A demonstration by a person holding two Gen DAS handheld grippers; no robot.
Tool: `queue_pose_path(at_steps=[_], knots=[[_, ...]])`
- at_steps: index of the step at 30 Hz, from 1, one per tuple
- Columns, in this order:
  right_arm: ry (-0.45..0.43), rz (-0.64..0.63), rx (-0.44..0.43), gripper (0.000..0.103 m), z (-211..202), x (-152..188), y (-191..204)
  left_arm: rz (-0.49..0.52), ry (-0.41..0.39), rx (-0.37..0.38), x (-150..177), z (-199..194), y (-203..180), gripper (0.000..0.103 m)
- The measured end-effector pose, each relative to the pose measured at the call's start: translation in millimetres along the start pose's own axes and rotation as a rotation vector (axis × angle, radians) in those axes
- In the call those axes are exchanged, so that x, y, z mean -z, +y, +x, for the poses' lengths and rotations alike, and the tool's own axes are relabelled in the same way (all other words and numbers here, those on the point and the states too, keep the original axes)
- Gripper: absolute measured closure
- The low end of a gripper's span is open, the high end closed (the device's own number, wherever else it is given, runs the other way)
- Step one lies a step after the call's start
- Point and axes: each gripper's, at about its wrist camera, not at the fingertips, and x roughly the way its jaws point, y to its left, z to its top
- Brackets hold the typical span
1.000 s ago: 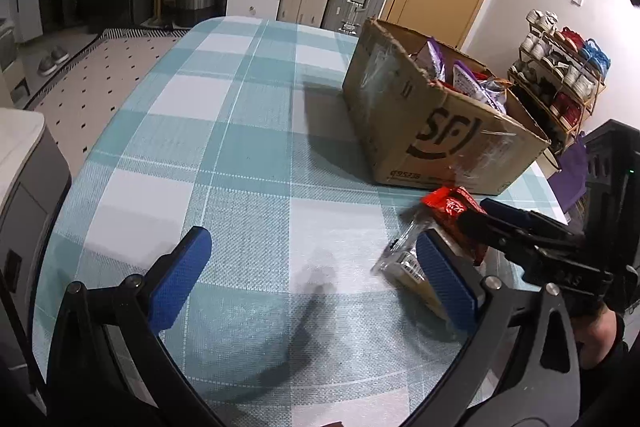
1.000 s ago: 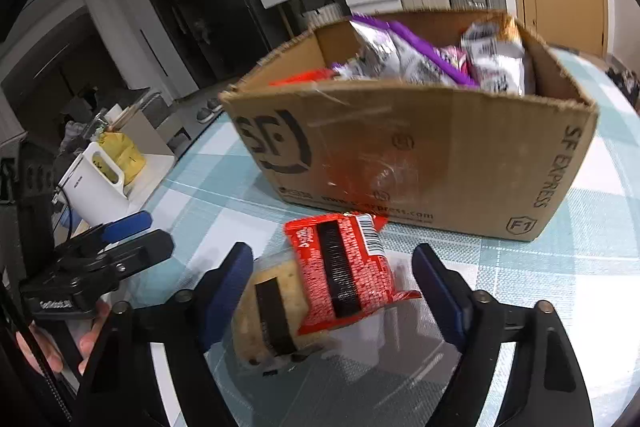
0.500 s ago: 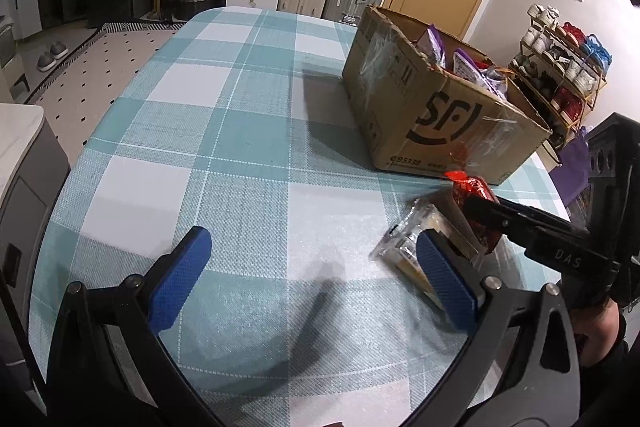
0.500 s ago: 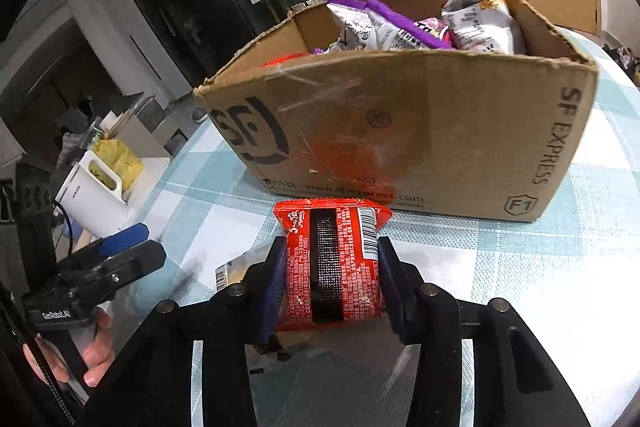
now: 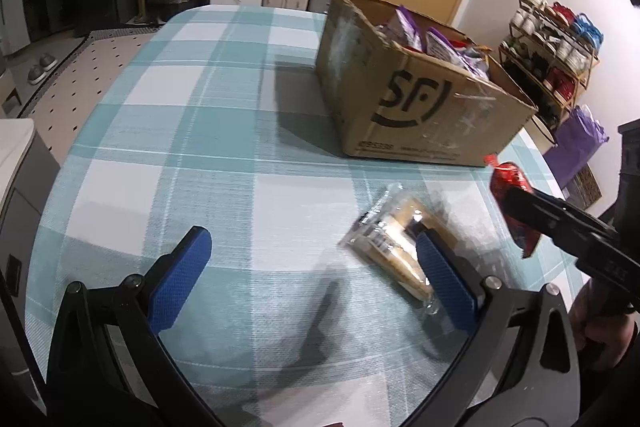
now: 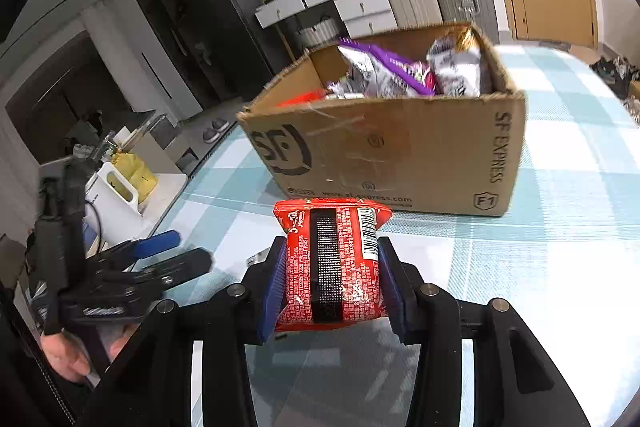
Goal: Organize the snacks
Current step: 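Grasp the clear cracker-sandwich pack with the left gripper while the right holds the red pack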
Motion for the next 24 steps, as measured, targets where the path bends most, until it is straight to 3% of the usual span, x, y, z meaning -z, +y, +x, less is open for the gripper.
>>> queue_pose_path(at_steps=[8,17,24], knots=[[-0.031,0.045,0.012,0.060,-27,16,-20,0.065,0.061,0.044,-1,18,-21,0.001],[-0.058,0.074,0.015,0.060,-41,24,-31,0.204,0.151,0.103,-2,49,-53,0.001],[-0.057,0.098,0.020,0.059,-43,30,-39,0.248,0.160,0.083,-4,62,-64,0.001]])
